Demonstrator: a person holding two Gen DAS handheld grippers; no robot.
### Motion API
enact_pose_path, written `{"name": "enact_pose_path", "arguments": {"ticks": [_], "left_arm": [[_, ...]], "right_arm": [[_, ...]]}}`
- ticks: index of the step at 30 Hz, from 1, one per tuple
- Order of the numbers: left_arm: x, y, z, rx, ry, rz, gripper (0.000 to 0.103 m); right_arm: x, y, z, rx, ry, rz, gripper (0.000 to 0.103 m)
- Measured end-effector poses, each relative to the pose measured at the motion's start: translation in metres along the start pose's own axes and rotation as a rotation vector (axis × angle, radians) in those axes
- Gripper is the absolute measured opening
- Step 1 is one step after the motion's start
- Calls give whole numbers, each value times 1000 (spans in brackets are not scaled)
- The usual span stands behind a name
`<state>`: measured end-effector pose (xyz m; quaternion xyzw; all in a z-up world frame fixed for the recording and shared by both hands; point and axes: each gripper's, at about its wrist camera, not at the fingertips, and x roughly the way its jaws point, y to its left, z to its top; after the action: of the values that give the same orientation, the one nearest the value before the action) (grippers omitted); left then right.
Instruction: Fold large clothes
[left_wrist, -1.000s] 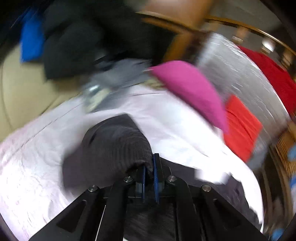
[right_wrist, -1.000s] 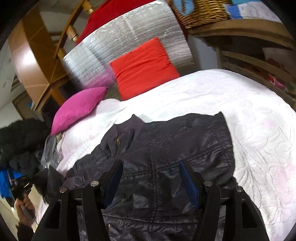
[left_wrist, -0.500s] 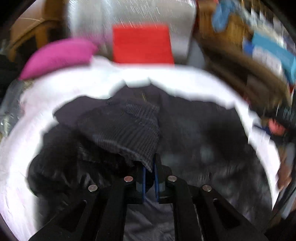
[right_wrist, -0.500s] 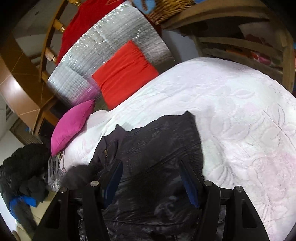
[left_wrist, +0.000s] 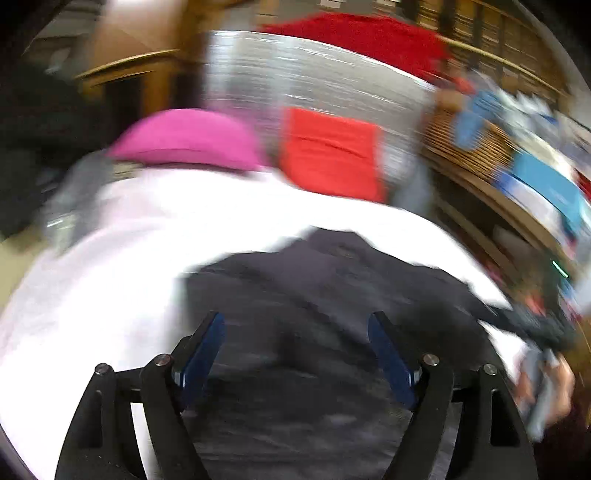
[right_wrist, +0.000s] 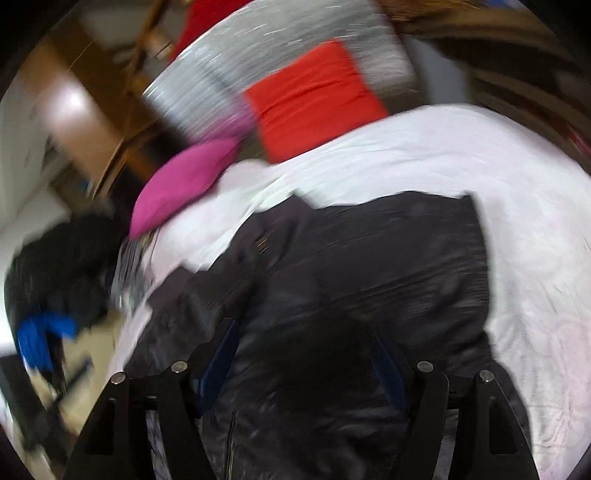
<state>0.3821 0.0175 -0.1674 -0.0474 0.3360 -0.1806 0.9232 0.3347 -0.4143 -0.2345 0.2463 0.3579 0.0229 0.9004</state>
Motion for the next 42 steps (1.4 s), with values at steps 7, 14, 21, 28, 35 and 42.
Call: {"name": "enact_pose_path", "arguments": {"ticks": [7,14,21,28,35,42], "left_arm": [[56,88,-5,-254,213,197,78],[86,79,-15,-266,317,199,75],[88,61,-20,-194,333,189,74],[92,41,-29,-121,359,190,74],[108,20,-36,-45,404,205,74],[109,32,-30,-102,418,160,74]], "right_arm": [[29,89,-23,-252,39,-15,74],[89,178,-46,-533,156,-143,80],[89,145,-27,-355,69,-339,79],[25,19,-27,95,59,-310,79],[-2,27,-46,2,25,-247,80],[-20,107,-67,-340,-107,-182,80]]}}
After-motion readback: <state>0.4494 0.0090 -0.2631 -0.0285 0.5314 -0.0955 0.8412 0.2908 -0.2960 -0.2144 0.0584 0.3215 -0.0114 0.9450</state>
